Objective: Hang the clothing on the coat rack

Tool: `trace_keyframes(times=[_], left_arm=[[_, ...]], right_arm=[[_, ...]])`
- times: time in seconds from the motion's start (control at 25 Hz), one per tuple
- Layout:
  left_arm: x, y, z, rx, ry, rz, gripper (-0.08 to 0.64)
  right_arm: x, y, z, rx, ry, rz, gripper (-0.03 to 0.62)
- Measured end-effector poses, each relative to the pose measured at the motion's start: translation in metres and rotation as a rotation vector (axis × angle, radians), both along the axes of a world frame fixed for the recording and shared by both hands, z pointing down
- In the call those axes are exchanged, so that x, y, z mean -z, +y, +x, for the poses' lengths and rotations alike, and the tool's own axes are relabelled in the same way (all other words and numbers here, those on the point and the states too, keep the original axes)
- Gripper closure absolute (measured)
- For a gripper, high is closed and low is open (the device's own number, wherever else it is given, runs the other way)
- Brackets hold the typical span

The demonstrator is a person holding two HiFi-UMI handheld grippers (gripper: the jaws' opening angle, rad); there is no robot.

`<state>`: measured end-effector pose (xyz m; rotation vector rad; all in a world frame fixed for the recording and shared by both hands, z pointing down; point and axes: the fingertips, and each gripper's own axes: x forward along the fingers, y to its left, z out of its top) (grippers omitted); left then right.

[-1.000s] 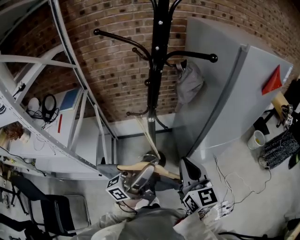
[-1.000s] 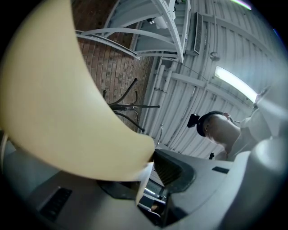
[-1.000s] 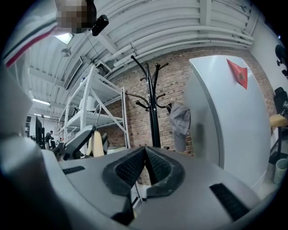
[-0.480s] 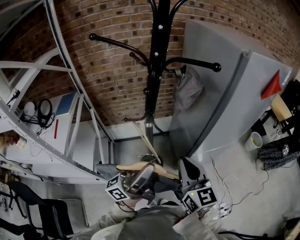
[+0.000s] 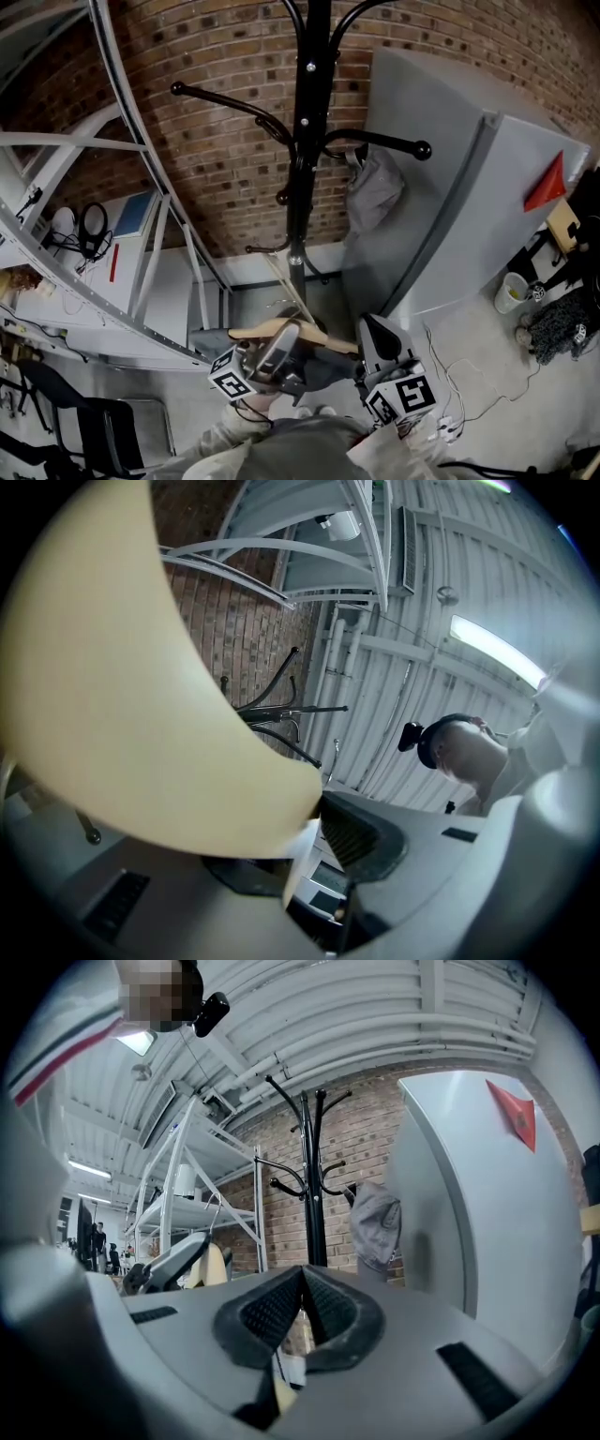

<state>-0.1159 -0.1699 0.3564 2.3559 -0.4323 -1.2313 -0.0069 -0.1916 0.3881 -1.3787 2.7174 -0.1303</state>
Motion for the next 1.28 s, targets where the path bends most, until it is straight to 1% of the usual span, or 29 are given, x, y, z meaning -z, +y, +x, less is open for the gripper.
trace_keyframes(times=[0.12, 0.28, 0.48, 0.68, 0.88, 1.28], left_arm=[[0.002, -0.008, -0.001, 0.016, 0.003, 0.002, 0.445], [0.005, -0.019, -0.004, 0.034, 0.005, 0.008, 0.445], [0.015, -0.030, -0.007, 0.045, -0.004, 0.035, 0.445], [0.028, -0.044, -0.004, 0.042, -0.019, 0.066, 0.445], [0.037, -0.060, -0.003, 0.048, -0.030, 0.068, 0.445], [0.057, -0.087, -0.010, 0.050, -0.020, 0.089, 0.445]], right_arm=[[0.001, -0.008, 0.003, 0.002, -0.007, 0.022, 0.568], [0.002, -0.014, 0.002, 0.018, -0.012, 0.009, 0.568], [0.006, -0.019, 0.003, 0.017, -0.013, 0.023, 0.568], [0.009, -0.023, 0.011, -0.005, -0.017, 0.033, 0.568], [0.010, -0.026, 0.019, -0.023, -0.019, 0.045, 0.568], [0.012, -0.035, 0.028, -0.047, -0.036, 0.052, 0.568]])
